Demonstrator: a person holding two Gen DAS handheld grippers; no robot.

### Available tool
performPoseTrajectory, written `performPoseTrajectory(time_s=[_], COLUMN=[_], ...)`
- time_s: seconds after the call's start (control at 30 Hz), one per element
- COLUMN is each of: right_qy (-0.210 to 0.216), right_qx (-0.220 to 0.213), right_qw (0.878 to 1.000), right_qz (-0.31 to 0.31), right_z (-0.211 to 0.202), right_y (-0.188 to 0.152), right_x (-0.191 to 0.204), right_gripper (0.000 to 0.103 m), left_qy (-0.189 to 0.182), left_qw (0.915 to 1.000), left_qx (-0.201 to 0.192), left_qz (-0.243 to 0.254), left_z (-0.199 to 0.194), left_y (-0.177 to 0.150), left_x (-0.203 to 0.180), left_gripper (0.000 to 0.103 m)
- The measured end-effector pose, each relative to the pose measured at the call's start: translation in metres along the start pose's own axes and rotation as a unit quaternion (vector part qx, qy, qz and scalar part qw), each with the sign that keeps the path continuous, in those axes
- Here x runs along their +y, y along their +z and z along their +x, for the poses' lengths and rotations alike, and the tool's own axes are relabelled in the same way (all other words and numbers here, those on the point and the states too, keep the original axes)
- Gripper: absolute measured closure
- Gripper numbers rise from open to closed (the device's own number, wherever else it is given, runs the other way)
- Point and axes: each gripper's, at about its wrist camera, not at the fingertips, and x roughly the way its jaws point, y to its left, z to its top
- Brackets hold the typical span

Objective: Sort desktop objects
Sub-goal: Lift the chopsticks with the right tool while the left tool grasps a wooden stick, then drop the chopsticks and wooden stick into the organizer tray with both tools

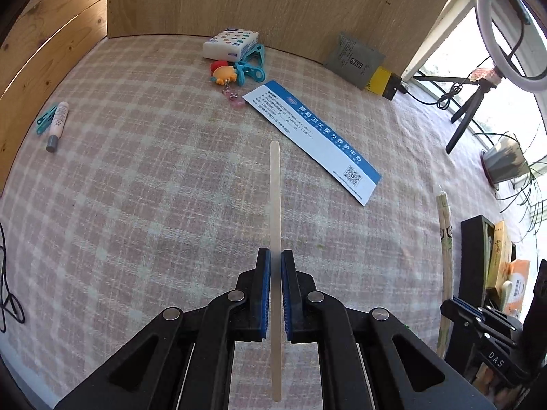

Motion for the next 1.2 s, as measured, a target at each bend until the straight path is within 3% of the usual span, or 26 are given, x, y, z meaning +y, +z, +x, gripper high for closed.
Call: performPoseTrajectory(time_s=[0.2, 0.33, 0.57, 0.77, 0.93, 1.07, 1.13, 1.2], right_qy=[0.001, -0.013, -0.068, -0.100, -0.112, -0.112, -0.115, -0.119], right_qx=[-0.056, -0.092, -0.139, -0.153, -0.152, -0.152, -0.153, -0.149], right_qw=[0.998, 0.994, 0.976, 0.962, 0.958, 0.956, 0.955, 0.953], right_qz=[0.028, 0.065, 0.150, 0.202, 0.215, 0.224, 0.227, 0.235], right_z=[-0.065, -0.107, -0.172, -0.195, -0.201, -0.205, -0.207, -0.208], right_y=[-0.020, -0.033, -0.069, -0.091, -0.102, -0.107, -0.108, -0.108], right_x=[-0.018, -0.044, -0.119, -0.169, -0.190, -0.202, -0.206, -0.211], right_gripper=[0.099, 0.099, 0.099, 0.099, 0.099, 0.098, 0.095, 0.083], left_qy=[-0.044, -0.080, -0.147, -0.187, -0.203, -0.208, -0.218, -0.213], left_qw=[0.9967, 0.9881, 0.9613, 0.9348, 0.9200, 0.9143, 0.9082, 0.9077], left_qx=[-0.009, -0.007, 0.010, 0.036, 0.054, 0.059, 0.065, 0.067], left_qz=[0.067, 0.131, 0.233, 0.300, 0.331, 0.343, 0.351, 0.355], left_z=[-0.020, -0.029, -0.035, -0.027, -0.025, -0.025, -0.026, -0.026], left_y=[-0.004, -0.015, -0.056, -0.102, -0.129, -0.139, -0.142, -0.144], left_x=[-0.071, -0.142, -0.273, -0.370, -0.418, -0.438, -0.445, -0.448], left_gripper=[0.097, 0.097, 0.096, 0.097, 0.096, 0.096, 0.096, 0.086])
